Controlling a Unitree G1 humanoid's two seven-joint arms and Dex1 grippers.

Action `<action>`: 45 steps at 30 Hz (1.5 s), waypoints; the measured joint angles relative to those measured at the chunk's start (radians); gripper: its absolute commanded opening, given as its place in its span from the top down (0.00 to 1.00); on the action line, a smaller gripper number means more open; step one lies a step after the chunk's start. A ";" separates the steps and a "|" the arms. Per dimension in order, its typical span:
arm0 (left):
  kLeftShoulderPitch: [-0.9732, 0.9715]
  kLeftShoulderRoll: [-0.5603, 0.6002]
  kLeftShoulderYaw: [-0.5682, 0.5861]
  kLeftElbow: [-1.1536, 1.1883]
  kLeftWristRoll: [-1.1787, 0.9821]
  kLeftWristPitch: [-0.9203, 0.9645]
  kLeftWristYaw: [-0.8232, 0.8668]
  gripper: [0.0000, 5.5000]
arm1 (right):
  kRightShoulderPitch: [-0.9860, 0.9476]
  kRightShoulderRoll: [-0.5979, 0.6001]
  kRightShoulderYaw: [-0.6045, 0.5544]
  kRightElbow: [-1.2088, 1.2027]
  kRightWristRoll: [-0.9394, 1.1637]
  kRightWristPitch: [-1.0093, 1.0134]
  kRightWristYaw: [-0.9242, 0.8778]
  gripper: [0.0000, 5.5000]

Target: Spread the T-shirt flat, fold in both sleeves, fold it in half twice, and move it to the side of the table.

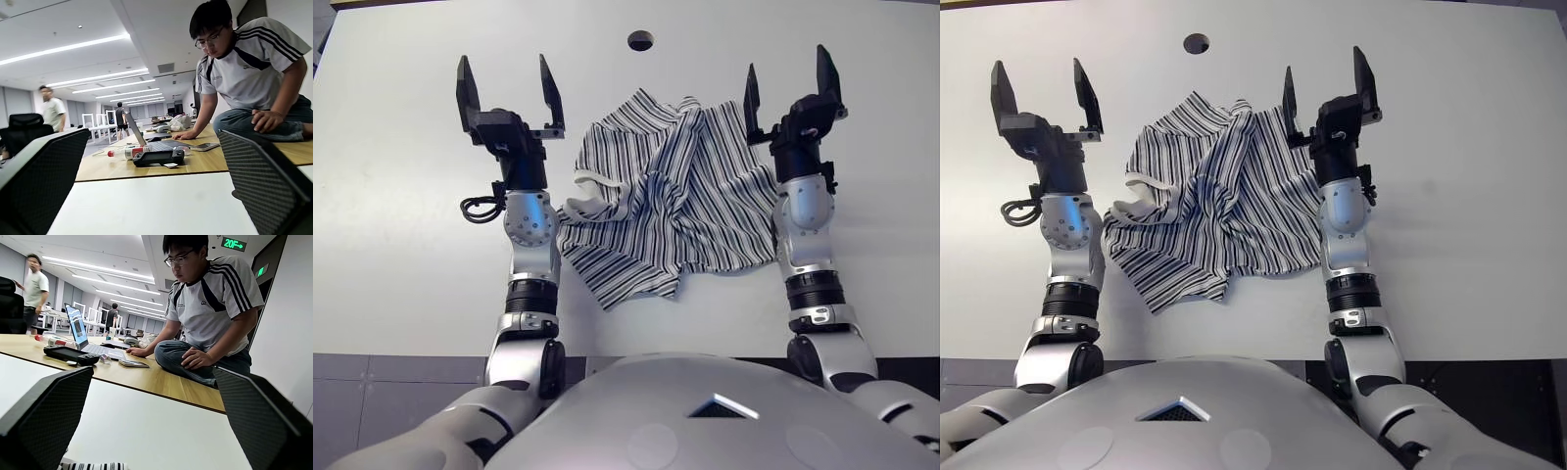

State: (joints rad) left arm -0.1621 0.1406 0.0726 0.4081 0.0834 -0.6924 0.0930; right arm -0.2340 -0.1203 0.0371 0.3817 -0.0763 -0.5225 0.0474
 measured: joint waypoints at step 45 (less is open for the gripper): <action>-0.063 0.013 -0.072 0.089 0.138 -0.031 0.034 0.12 | 0.030 -0.156 0.183 -0.016 -0.321 -0.038 0.049 0.17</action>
State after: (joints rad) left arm -0.2247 0.1535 0.0008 0.4971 0.2212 -0.7229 0.1268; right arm -0.2044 -0.2767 0.2204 0.3657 -0.3977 -0.5606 0.0966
